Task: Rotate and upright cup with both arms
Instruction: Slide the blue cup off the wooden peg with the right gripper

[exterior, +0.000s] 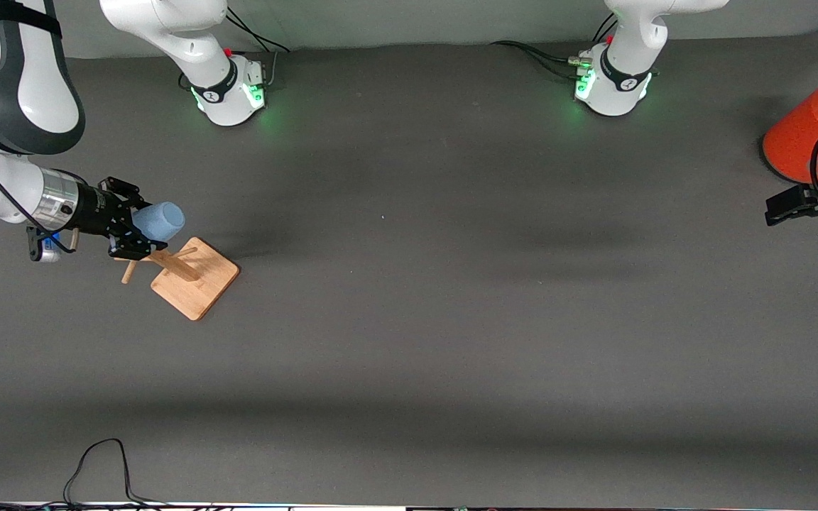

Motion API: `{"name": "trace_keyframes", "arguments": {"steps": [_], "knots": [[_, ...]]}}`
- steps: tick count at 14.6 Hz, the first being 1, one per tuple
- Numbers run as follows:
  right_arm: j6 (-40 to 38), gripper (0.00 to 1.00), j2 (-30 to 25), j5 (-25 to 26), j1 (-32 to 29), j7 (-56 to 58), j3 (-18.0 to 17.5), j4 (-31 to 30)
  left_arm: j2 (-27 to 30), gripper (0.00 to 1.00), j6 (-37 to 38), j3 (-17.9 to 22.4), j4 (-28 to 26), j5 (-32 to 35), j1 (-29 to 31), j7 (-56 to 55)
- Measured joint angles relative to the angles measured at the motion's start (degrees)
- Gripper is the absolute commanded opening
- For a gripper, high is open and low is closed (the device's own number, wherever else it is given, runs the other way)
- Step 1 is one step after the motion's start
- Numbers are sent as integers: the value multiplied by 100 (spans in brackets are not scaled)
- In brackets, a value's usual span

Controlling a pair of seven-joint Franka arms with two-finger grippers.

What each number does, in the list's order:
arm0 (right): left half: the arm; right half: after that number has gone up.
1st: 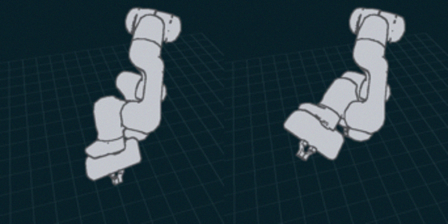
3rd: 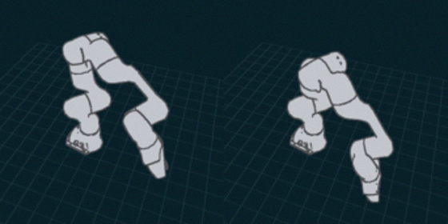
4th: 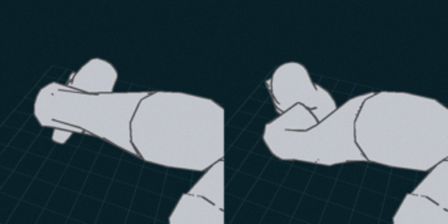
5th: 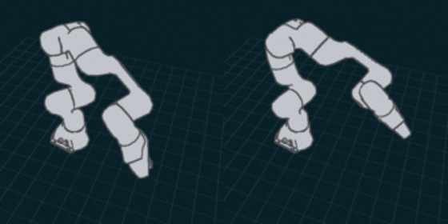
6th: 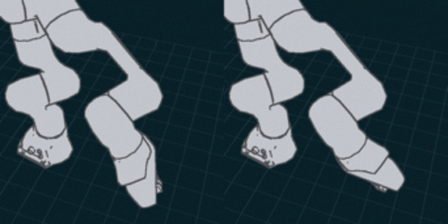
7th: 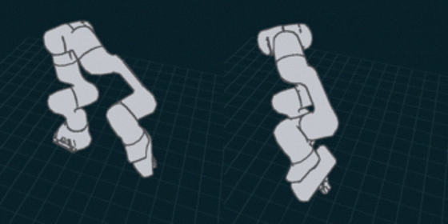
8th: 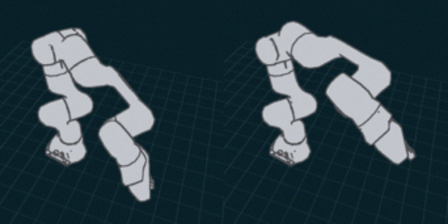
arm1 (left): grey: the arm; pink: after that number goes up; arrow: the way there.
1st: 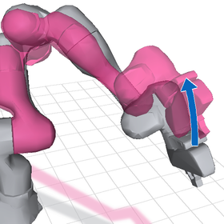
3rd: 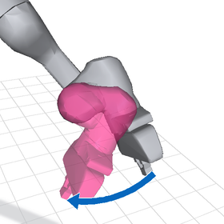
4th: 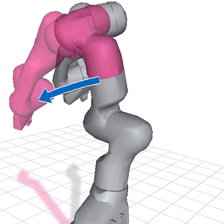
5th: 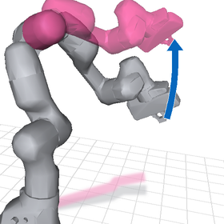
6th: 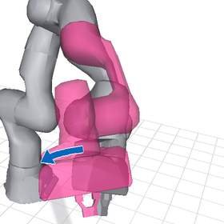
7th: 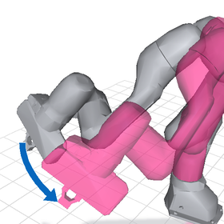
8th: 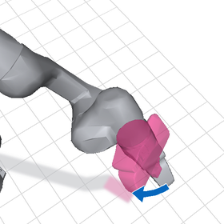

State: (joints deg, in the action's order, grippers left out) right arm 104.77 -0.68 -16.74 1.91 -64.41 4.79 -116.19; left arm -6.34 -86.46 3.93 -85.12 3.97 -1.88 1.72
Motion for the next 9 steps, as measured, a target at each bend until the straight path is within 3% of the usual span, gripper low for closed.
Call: {"name": "trace_keyframes", "arguments": {"steps": [6,9], "knots": [[-242,36,-153,-693,9,-153,-83,121,-2,100,0,1,-2,11,0,0],[-258,36,-267,-735,19,-666,-446,288,-5,100,0,2,-3,18,0,0]]}}
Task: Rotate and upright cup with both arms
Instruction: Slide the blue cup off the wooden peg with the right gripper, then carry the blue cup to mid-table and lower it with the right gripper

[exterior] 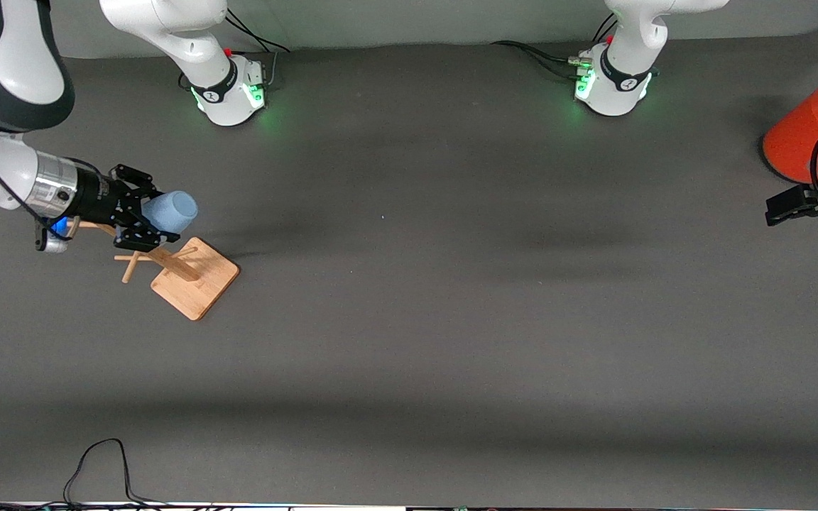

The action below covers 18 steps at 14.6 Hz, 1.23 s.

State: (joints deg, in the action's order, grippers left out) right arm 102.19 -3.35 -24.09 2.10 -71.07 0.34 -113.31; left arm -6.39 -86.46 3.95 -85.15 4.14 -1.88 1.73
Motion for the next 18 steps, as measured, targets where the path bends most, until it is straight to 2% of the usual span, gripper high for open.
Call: {"name": "trace_keyframes", "arguments": {"steps": [6,12,13,15,18], "knots": [[85,36,-37,-18,25,-1823,-1389,765,-5,100,0,0,-2,8,0,0],[1046,36,306,16,32,-3076,-2493,892,-21,100,0,3,-6,13,0,0],[1205,36,396,126,49,-3288,-2652,896,-23,100,0,4,-6,14,0,0],[1535,37,657,689,196,-3877,-2940,898,-24,100,0,6,-7,16,2,1],[1949,37,1201,1663,734,-4724,-3089,899,-26,100,0,11,-7,16,4,-1]]}}
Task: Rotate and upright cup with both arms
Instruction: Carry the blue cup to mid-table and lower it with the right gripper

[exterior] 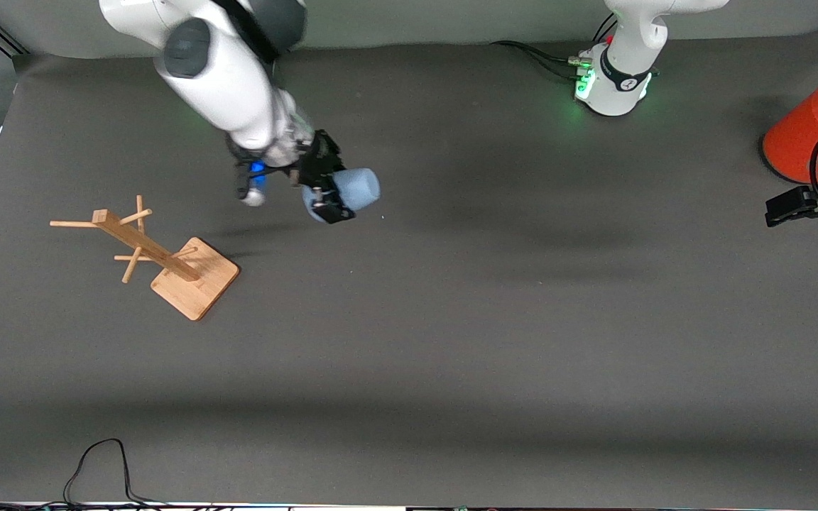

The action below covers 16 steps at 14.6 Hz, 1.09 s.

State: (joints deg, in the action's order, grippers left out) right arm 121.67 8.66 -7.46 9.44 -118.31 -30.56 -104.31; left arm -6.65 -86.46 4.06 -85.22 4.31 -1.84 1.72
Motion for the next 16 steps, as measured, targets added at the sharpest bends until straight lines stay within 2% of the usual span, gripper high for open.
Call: {"name": "trace_keyframes", "arguments": {"steps": [5,10,12,16], "knots": [[233,37,767,1236,783,-1150,-10,12,0,100,-16,14,14,0,9,-8],[426,38,1678,2802,1495,-2589,-15,18,-100,100,-223,2,13,-5,4,-8],[456,39,2000,3061,1582,-2800,-14,26,-155,100,-318,10,13,-5,16,-5],[526,40,2433,3245,1644,-2842,-12,90,-224,100,-331,9,12,-12,22,-1]]}}
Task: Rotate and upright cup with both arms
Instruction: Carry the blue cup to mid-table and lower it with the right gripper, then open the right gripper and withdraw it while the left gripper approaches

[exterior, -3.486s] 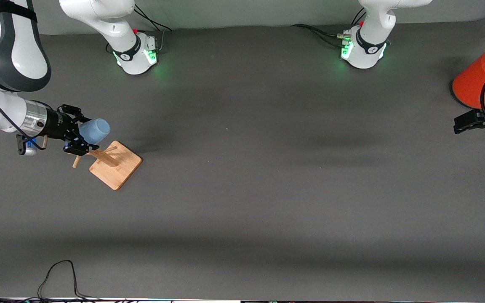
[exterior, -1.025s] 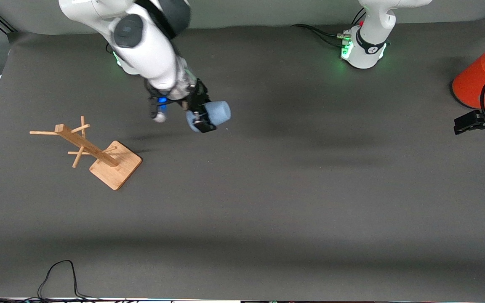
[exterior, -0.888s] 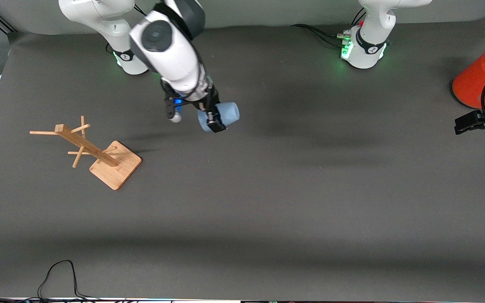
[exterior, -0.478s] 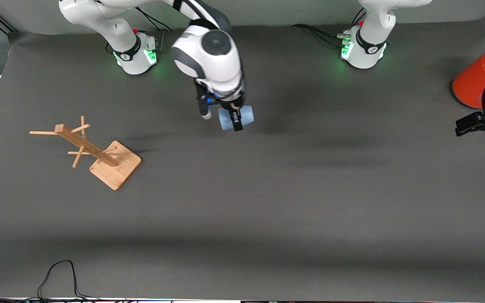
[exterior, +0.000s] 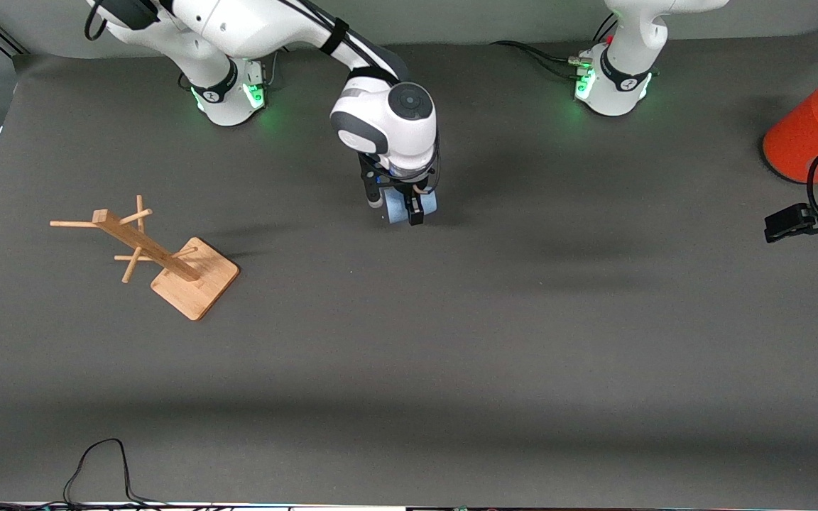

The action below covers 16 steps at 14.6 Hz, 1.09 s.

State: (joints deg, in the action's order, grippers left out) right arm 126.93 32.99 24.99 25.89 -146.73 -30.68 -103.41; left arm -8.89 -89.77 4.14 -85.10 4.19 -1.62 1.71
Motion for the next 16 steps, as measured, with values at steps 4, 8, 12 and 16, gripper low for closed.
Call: {"name": "trace_keyframes", "arguments": {"steps": [4,8,12,16], "knots": [[8,100,338,453,4,-333,6,23,-40,100,-24,-43,0,-58,-29,0],[6,100,386,467,7,-342,5,116,-40,100,-32,-55,1,-59,-36,0],[-215,100,370,499,8,-306,-22,433,-40,100,-32,-57,5,-60,-37,0],[-846,100,170,498,7,121,-167,872,-41,100,-11,-67,4,-61,-147,-6]]}}
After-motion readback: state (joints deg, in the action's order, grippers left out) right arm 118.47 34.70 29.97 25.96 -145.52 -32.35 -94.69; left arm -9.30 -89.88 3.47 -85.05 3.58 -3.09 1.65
